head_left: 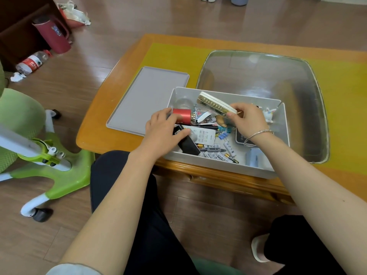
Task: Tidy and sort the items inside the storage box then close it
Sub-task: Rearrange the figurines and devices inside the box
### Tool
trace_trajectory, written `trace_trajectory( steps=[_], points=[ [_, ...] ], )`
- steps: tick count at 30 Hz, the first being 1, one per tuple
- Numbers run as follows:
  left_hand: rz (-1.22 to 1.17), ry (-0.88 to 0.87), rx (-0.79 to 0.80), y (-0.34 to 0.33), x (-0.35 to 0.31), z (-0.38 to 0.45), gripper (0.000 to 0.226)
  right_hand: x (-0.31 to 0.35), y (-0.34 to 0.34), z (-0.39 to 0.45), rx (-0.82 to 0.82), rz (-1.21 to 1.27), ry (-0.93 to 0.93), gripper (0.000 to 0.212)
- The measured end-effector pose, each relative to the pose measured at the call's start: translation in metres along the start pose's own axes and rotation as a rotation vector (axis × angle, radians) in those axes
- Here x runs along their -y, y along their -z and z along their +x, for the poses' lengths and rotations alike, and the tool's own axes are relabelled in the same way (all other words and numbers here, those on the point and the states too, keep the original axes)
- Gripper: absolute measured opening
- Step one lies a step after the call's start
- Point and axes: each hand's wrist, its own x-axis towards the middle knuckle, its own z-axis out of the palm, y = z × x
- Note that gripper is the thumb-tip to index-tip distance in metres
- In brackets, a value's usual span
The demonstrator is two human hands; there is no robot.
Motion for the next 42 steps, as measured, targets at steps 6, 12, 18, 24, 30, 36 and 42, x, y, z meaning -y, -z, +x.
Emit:
trace_trajectory(
  steps=[6, 12, 18, 24, 30, 36, 42],
  points=[
    [0.073, -0.115, -0.156, 0.001, -0.021, 0.024, 0.038, -0.007, 0.013, -0.005, -0.039, -0.005, -0.016, 0.017],
    [0.118, -0.162, -0.058, -0.013, -0.045, 0.054, 0.042, -0.012, 0.030, -0.011, -0.047, -0.026, -0.030, 0.015],
    [0.217, -0.127, 0.025, -0.026, -0.054, 0.077, 0.041, -0.020, 0.042, -0.017, -0.101, -0.063, -0.033, 0.013],
    [0.230, -0.105, 0.015, -0.033, -0.058, 0.084, 0.038, -0.020, 0.042, -0.020, -0.099, -0.034, -0.058, 0.016],
    [0.170, -0.068, 0.031, -0.033, -0.064, 0.083, 0.038, -0.022, 0.045, -0.025, -0.104, -0.028, -0.072, 0.017],
    [-0.017, 0.026, -0.274, -0.016, -0.065, 0.058, 0.030, -0.024, 0.047, -0.027, -0.126, -0.008, -0.107, 0.016],
    [-0.222, 0.106, -0.430, 0.004, -0.042, 0.030, 0.027, -0.017, 0.034, -0.022, -0.033, -0.033, -0.093, 0.022]
  ],
)
